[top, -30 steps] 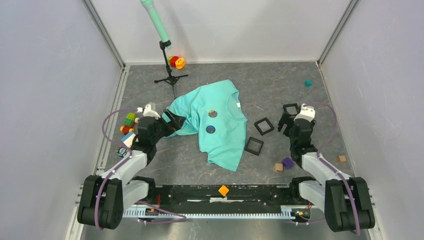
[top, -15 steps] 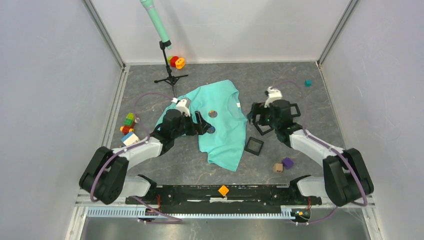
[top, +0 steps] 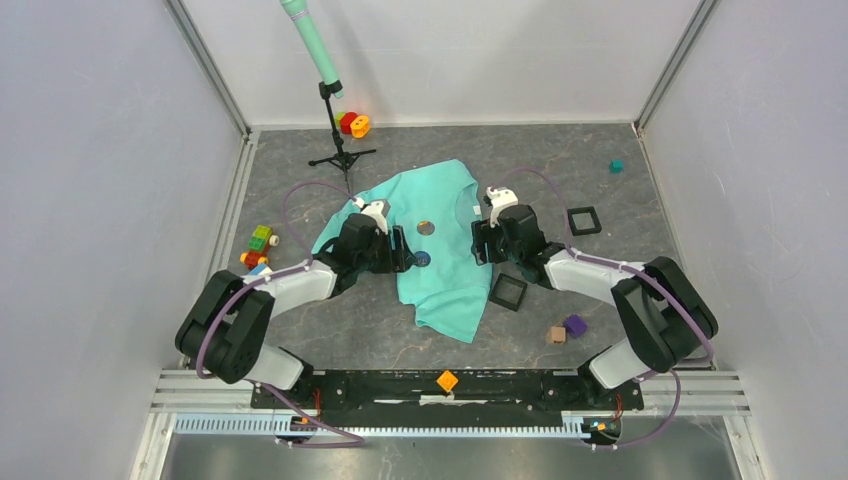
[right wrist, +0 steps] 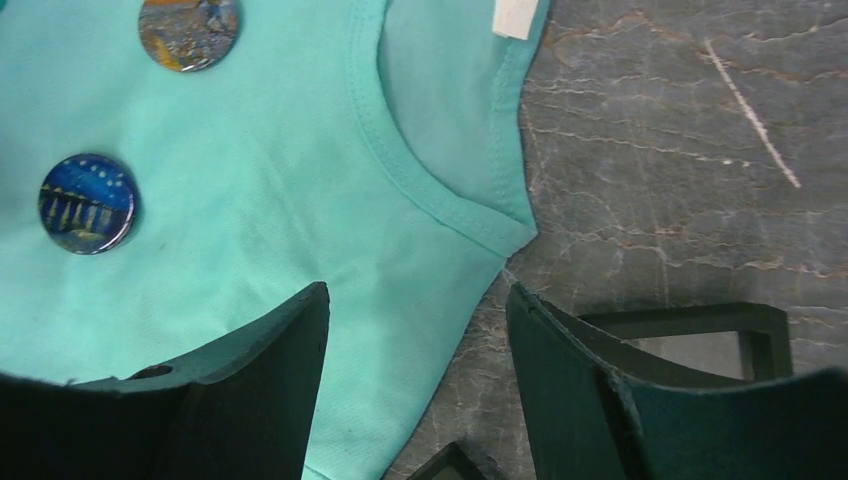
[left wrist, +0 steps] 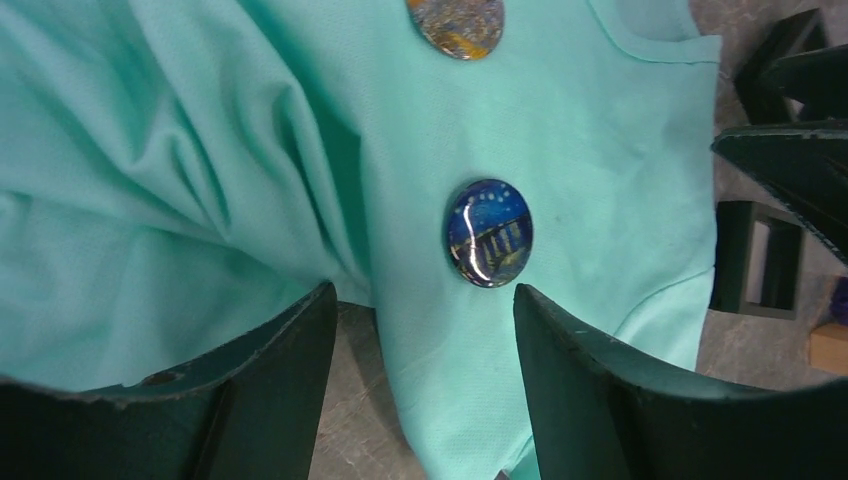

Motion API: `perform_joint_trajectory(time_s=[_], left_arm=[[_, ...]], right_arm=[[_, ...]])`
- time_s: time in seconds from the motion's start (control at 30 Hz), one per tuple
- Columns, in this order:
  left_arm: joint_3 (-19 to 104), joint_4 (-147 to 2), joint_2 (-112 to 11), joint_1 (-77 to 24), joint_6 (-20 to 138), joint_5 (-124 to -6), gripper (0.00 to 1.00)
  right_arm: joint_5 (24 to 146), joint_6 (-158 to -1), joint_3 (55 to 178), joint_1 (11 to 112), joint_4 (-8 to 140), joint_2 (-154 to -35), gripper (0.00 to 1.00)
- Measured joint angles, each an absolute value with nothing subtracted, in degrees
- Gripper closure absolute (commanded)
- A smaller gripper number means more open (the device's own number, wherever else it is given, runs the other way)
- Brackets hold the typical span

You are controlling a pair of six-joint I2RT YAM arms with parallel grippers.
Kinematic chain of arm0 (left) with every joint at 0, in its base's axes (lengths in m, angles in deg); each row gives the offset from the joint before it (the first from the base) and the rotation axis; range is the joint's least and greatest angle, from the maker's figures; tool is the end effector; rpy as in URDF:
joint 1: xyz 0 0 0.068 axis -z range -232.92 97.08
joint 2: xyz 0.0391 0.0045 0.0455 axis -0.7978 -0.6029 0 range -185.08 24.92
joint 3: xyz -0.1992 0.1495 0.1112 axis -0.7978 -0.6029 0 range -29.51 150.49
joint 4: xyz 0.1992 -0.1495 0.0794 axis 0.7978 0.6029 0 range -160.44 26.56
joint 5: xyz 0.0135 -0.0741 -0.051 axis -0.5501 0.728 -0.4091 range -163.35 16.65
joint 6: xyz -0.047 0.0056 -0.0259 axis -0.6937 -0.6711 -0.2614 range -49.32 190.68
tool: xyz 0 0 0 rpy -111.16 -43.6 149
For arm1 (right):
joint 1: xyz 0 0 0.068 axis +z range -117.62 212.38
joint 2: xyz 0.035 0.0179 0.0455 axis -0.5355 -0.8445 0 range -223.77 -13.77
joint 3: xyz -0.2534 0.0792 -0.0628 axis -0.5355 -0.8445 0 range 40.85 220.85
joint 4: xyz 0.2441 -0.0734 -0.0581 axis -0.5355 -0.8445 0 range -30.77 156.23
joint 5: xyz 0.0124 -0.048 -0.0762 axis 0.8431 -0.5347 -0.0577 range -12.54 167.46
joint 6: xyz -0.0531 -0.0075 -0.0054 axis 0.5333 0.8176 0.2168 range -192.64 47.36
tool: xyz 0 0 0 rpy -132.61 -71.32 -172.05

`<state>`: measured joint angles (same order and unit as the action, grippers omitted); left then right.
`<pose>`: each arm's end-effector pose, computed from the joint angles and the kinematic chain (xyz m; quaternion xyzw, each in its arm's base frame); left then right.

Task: Remove the brooch from the garment
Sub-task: Adjust the clothes at the center of the board.

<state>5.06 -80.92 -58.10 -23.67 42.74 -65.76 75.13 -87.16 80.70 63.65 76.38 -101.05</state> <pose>0.2433 -0.1416 0.1646 0.0393 0.8963 -0.2617 0.3558 0.2612 0.1568 0.1710 -0.1215 0.8876 0.1560 0.4160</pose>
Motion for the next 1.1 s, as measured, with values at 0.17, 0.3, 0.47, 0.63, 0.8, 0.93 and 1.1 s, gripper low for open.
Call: perform_joint_trajectory(time_s=[0.17, 0.3, 0.47, 0.63, 0.8, 0.93, 1.1], left_arm=[[5.78, -78.10, -57.84, -23.49, 42.80, -69.12, 0.38], [5.73, -76.50, -55.22, -20.85, 44.77, -73.32, 0.36], [6.78, -75.06, -51.90, -11.95, 49.84, -81.12, 0.30], [8.92, -73.55, -53.32, -9.55, 52.96, -84.53, 0.27], [14.91, -70.10, -60.70, -9.57, 53.90, -85.98, 0.26], [16.73, -68.22, -63.44, -9.57, 54.43, -85.39, 0.27], [19.52, -65.86, -66.26, -9.57, 55.17, -84.97, 0.26]], right_arm=[[71.74, -86.25, 80.35, 63.91, 76.88, -101.14, 0.39], [69.90, -85.63, 80.35, 64.24, 77.54, -102.95, 0.51], [69.86, -85.09, 80.33, 64.89, 78.24, -105.69, 0.74], [69.86, -84.89, 80.33, 65.22, 79.46, -107.04, 0.89], [69.77, -84.96, 79.74, 65.55, 80.99, -107.13, 1.00], [69.66, -84.98, 78.26, 65.66, 82.43, -106.60, 1.00], [69.64, -85.02, 77.88, 65.68, 83.18, -106.54, 1.00]])
